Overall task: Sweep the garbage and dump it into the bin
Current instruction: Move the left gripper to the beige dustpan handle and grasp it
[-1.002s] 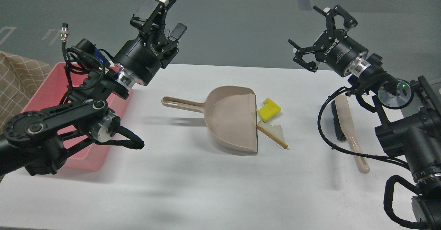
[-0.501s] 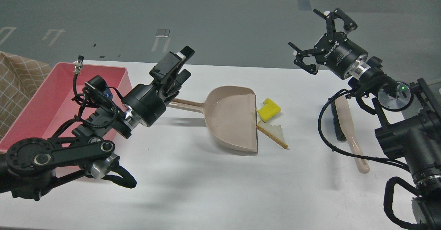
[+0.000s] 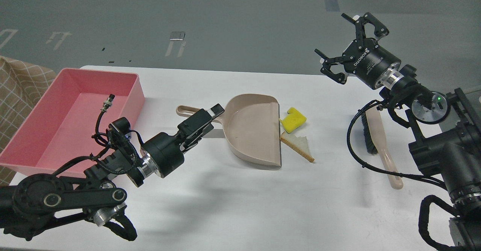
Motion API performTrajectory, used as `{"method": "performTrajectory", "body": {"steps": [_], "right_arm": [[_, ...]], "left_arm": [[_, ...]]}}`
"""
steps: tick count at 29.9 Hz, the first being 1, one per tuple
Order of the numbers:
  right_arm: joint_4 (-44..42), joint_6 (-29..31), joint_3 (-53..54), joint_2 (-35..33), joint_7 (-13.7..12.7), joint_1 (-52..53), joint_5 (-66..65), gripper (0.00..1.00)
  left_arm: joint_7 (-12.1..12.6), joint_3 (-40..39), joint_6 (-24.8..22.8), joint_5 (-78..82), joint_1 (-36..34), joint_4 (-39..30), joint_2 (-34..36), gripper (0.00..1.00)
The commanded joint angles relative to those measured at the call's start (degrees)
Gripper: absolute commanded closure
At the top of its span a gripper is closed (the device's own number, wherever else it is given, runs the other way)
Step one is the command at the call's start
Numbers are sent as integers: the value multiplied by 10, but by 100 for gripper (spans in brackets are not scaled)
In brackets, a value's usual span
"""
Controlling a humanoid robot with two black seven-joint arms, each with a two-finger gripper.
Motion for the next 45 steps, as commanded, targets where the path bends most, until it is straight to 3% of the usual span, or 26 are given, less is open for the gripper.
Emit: {"method": "performTrajectory", "body": {"steps": [1,12,45], "right_arm": [[-1,0,1,0,0,0,0,0],[6,0,0,0,0,-3,0,0],[7,0,0,4,0,-8,0,0]], "left_arm": [[0,3,0,0,23,41,-20,2],[0,3,0,-1,43,185,-107,2],[0,-46,0,-14,34,364,-182,2]]}}
